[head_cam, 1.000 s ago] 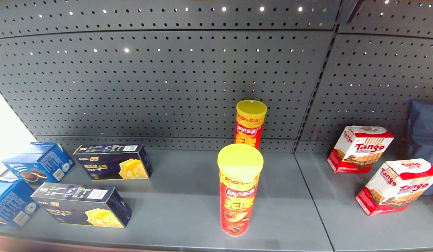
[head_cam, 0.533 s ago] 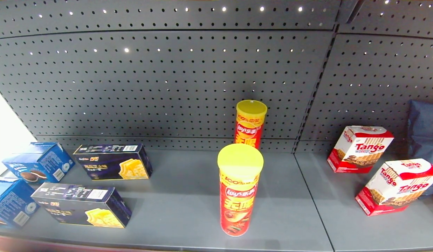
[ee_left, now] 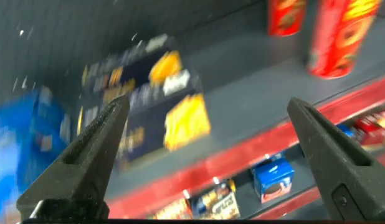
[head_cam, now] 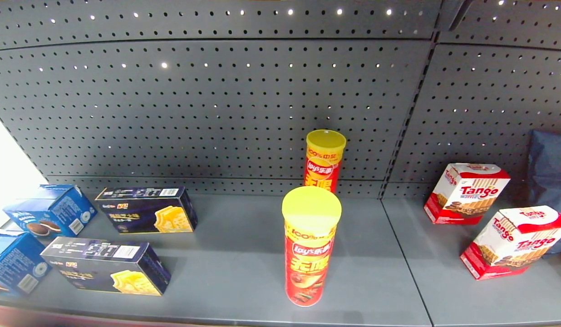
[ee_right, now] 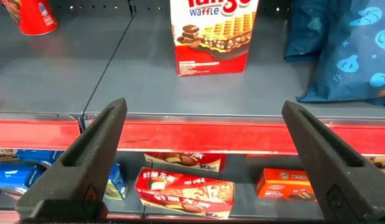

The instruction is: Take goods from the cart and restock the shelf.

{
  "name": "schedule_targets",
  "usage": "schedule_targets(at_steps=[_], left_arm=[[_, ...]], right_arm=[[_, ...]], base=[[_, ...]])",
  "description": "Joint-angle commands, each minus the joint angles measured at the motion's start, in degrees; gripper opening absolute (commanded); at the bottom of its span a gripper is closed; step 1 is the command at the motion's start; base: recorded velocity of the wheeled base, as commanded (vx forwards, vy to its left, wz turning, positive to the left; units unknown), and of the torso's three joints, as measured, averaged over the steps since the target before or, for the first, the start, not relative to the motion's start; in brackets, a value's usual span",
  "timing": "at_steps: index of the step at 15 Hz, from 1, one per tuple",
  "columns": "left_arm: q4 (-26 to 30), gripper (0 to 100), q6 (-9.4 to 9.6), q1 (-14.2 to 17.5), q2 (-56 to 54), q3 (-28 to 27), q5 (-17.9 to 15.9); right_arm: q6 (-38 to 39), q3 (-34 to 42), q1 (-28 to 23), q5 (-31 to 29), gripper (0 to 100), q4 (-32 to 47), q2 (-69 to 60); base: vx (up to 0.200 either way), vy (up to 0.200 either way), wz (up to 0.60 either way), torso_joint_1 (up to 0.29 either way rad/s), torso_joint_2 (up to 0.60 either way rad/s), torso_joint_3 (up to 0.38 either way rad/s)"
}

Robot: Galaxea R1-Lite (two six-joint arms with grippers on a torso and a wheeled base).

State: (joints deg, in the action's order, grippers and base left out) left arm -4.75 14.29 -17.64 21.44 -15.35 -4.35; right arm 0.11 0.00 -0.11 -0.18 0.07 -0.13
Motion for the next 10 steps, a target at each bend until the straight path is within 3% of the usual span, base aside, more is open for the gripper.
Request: schedule_targets(at_steps=[1,3,4,7,9,10], left_arm=[[-1.1,100,6.37,-8.7,22.2,-13.8,-3.5],[-1.2,100,5.75,-12.3,33.4,-20.5,-3.4],[-1.8,100,3.29,-13.3,37.8,-22.1,-3.3],[-6.2,100,-6.64,-16.6,48.4,-22.4,-3.0],[-11.6,100,-10.33,-16.6,54.2,-21.8,-2.9],[-13.3,100,-11.30,-16.6,56.5,-21.8,-2.9]], right_arm=[[0.0,0.0,0.0,0.0,100,0.0,0.1],[0.0,0.0,0.0,0.0,100,0.0,0.1],[0.0,0.0,0.0,0.0,100,0.0,0.1],[0.0,0.0,0.0,0.0,100,0.0,0.1],[0.0,0.0,0.0,0.0,100,-0.1,0.1],[0.0,0.0,0.1,0.0,100,0.0,0.1]], base=[[0.000,0.000,0.00,0.000,0.00,0.000],[0.000,0.000,0.00,0.000,0.00,0.000],[0.000,0.000,0.00,0.000,0.00,0.000],[0.000,0.000,0.00,0.000,0.00,0.000],[0.000,0.000,0.00,0.000,0.00,0.000],[0.000,0.000,0.00,0.000,0.00,0.000]])
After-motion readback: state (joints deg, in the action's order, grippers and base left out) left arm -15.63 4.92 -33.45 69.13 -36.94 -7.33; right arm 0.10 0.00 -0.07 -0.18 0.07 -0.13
